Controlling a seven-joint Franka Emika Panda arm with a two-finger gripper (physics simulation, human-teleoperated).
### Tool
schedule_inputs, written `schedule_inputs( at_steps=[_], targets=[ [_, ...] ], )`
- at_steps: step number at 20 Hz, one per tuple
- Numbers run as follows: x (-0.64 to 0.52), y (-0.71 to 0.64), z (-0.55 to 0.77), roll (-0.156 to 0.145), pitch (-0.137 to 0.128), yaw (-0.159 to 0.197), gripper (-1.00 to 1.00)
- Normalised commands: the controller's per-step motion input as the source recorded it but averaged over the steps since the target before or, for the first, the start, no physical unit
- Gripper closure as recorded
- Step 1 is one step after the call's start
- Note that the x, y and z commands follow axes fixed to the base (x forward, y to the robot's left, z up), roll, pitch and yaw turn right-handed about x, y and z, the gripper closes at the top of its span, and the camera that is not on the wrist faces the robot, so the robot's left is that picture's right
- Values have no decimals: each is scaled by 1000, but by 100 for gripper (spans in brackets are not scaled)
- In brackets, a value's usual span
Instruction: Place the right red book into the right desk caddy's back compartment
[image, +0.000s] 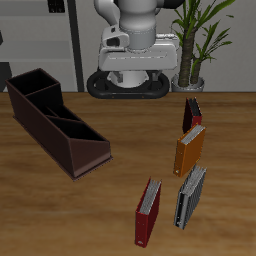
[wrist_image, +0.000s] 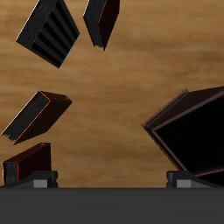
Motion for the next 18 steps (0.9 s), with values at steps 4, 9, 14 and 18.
schedule_inputs(
  at_steps=[4, 9, 14, 18],
  targets=[
    [196, -13, 55, -30, -17, 11, -100],
    [478, -79, 152, -56, -49, 4, -100],
    [425, -153, 121, -71, -12, -40, -100],
    [390, -105, 79, -50, -6, -25, -100]
  ],
)
